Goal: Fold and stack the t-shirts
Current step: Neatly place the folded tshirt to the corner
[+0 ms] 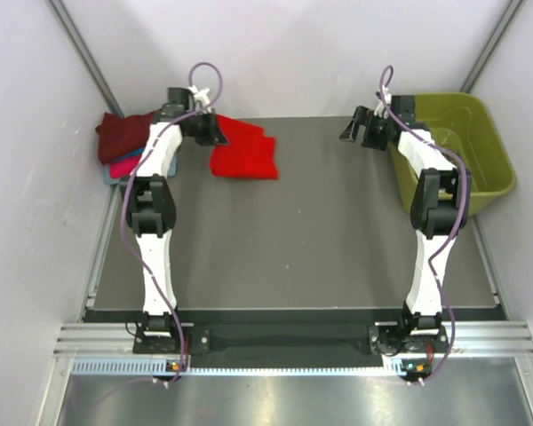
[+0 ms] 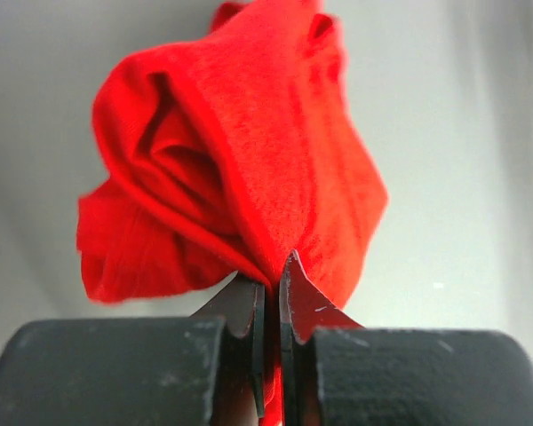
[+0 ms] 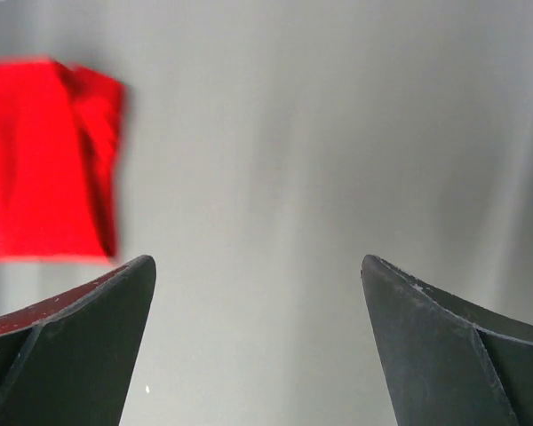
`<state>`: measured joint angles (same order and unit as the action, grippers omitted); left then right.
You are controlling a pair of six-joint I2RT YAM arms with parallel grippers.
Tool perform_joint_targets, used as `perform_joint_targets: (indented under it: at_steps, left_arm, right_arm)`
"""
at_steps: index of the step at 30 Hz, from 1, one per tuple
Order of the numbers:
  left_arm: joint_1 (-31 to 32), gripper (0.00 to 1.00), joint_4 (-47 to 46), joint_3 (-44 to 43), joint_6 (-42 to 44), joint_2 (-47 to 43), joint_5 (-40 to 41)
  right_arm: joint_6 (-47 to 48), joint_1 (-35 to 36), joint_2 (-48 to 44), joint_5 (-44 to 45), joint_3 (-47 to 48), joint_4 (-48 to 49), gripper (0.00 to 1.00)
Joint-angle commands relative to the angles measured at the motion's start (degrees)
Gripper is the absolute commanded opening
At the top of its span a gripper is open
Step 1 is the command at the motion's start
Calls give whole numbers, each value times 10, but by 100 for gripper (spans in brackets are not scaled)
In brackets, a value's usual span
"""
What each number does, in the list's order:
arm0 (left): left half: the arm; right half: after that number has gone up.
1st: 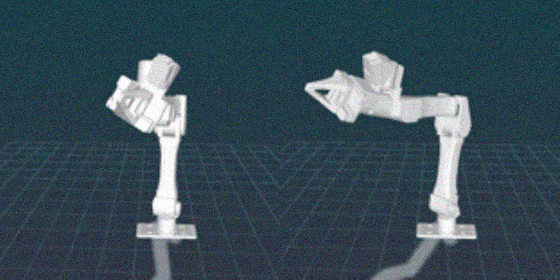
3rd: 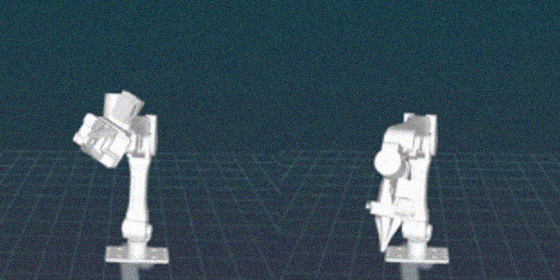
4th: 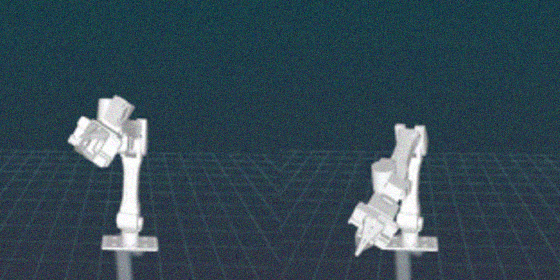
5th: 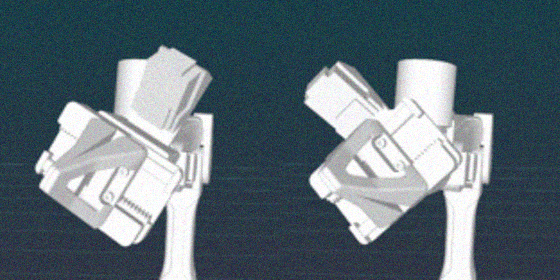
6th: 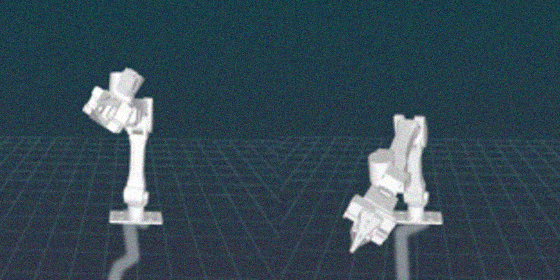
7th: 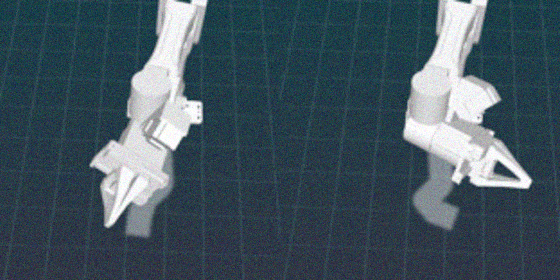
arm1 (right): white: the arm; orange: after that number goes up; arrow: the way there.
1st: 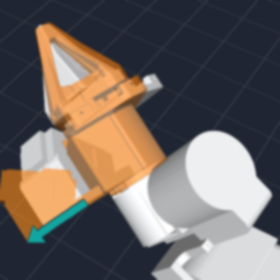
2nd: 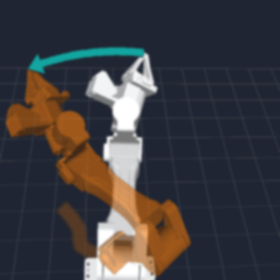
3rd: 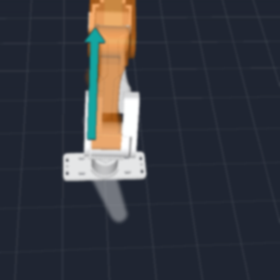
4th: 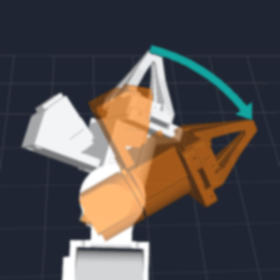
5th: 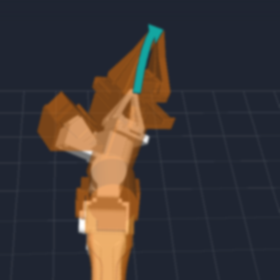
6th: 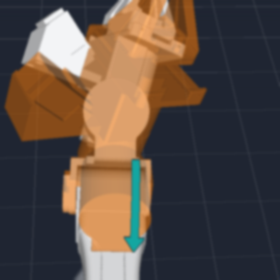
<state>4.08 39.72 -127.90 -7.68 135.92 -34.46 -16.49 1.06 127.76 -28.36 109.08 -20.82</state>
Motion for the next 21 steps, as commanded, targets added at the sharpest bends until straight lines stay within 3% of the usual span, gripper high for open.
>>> perform_joint_targets:
  at_steps: [1,10,21]
  left_arm:
    - [-23,0,39,-31,64,-64,27]
    - [-71,0,58,-76,124,-101,78]
    - [-113,0,38,-154,140,-123,105]
  right_arm:
    - [23,10,-37,11,-17,-9,100]
    - [25,21,-53,3,-40,-9,100]
    - [32,33,-70,-3,-73,-4,100]
